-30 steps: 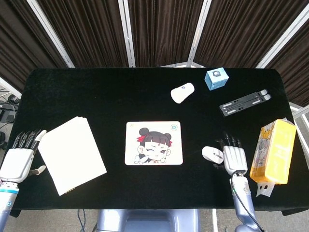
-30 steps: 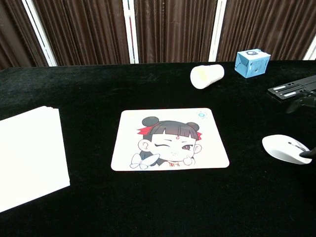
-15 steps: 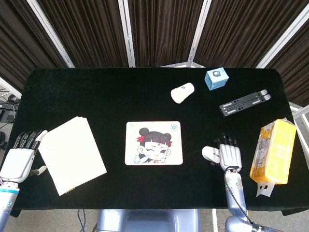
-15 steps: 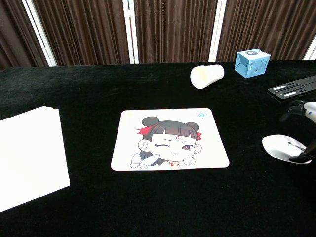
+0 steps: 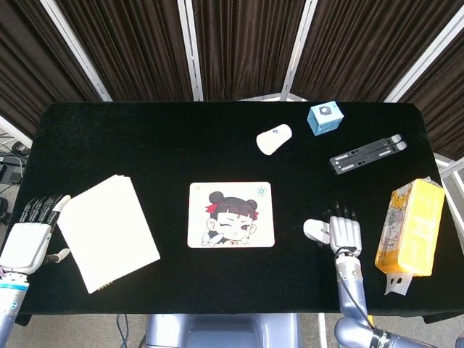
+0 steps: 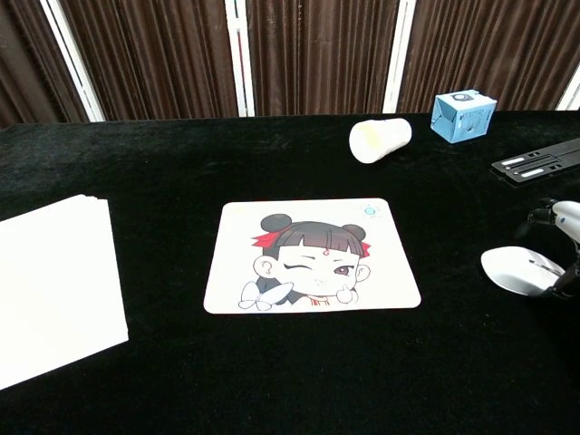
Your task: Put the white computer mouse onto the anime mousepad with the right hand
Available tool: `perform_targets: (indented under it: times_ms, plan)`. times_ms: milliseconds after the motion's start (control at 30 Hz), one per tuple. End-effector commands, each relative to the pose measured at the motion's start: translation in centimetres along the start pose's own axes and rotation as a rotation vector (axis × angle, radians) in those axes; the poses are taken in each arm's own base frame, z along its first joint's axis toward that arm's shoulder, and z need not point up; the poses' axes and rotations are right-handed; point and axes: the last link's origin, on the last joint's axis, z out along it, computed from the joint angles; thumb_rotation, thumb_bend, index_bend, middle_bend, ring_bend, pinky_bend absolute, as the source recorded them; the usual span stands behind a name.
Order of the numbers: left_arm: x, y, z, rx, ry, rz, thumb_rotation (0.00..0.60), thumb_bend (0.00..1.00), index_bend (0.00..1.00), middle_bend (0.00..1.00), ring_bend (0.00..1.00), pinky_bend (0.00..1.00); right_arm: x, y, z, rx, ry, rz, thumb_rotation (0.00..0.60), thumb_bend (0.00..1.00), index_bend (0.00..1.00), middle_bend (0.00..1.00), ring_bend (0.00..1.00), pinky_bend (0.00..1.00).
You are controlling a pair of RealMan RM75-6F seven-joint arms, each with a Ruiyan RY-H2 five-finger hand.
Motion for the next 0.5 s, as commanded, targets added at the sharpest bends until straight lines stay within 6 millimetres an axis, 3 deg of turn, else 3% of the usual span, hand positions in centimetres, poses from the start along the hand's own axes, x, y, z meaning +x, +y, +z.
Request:
perform_targets:
  times_ms: [33, 67, 133, 200, 300, 500]
  plan:
    - [0.0, 0.0, 0.0, 0.000, 0.001, -0.001, 0.600, 0.12, 0.00, 0.00, 0.00, 0.00, -0.1, 0.0, 0.1, -0.001, -0.003, -0.005, 0.600, 0.22, 0.27, 0.05, 0.00, 0.00]
    - [0.0, 0.0, 0.0, 0.000, 0.002, -0.001, 0.600, 0.12, 0.00, 0.00, 0.00, 0.00, -0.2, 0.0, 0.1, -0.001, -0.004, -0.007, 0.600, 0.23, 0.30, 0.08, 0.00, 0.00]
    - [0.0, 0.0, 0.0, 0.000, 0.000, -0.003, 0.600, 0.12, 0.00, 0.00, 0.00, 0.00, -0.2, 0.0, 0.1, -0.001, -0.002, -0.008, 0.600, 0.25, 0.37, 0.19, 0.03, 0.11]
    - [0.0, 0.0, 0.1, 0.000, 0.001, -0.004, 0.600, 0.12, 0.00, 0.00, 0.00, 0.00, -0.1, -0.2, 0.1, 0.009, 0.016, -0.004, 0.600, 0.27, 0.46, 0.37, 0.18, 0.37]
    - [0.1, 0.0, 0.1, 0.001, 0.005, -0.008, 0.600, 0.12, 0.00, 0.00, 0.00, 0.00, 0.1, -0.5, 0.0, 0.034, 0.048, -0.011, 0.600, 0.27, 0.58, 0.55, 0.38, 0.59]
    - [0.1, 0.0, 0.1, 0.000, 0.006, -0.014, 0.600, 0.11, 0.00, 0.00, 0.00, 0.00, 0.5, -1.5, -0.2, 0.094, 0.097, 0.001, 0.600, 0.27, 0.62, 0.59, 0.43, 0.63]
